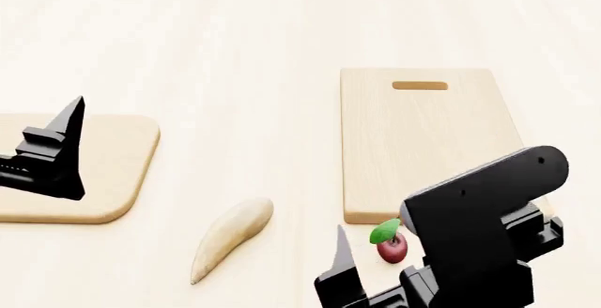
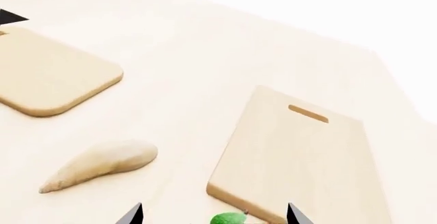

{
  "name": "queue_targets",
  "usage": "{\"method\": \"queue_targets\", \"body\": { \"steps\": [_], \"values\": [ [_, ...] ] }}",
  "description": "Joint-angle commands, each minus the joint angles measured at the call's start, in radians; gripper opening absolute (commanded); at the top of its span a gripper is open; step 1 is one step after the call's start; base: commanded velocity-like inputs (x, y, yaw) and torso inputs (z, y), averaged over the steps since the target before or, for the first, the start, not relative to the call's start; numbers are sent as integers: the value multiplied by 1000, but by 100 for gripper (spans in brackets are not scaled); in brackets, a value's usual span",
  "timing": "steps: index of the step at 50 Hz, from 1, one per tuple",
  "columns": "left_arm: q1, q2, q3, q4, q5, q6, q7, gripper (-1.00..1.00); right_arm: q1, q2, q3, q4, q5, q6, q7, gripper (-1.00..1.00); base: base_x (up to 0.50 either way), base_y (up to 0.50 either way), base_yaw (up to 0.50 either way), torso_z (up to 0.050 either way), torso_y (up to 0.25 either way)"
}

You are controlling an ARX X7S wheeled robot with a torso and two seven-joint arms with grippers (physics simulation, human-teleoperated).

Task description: Place the cherry and the sweet potato on separate cutting boards.

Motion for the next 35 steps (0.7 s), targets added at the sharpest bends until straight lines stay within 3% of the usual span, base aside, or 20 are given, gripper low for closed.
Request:
{"method": "queue_targets", "body": {
  "steps": [1, 10, 35],
  "values": [
    [36, 2, -4, -12, 4, 49, 5, 100, -23, 3, -96, 60, -172, -80, -93, 100, 0, 0, 0, 0, 0],
    [47, 0, -1, -8, -5, 52, 5, 100, -29, -1, -189, 166, -300, -169, -171, 100, 0, 0, 0, 0, 0],
    [74, -7, 6, -18, -12, 77, -3, 100, -21, -33, -298, 360, -433, -282, -247, 100, 0, 0, 0, 0, 0]
  ]
}}
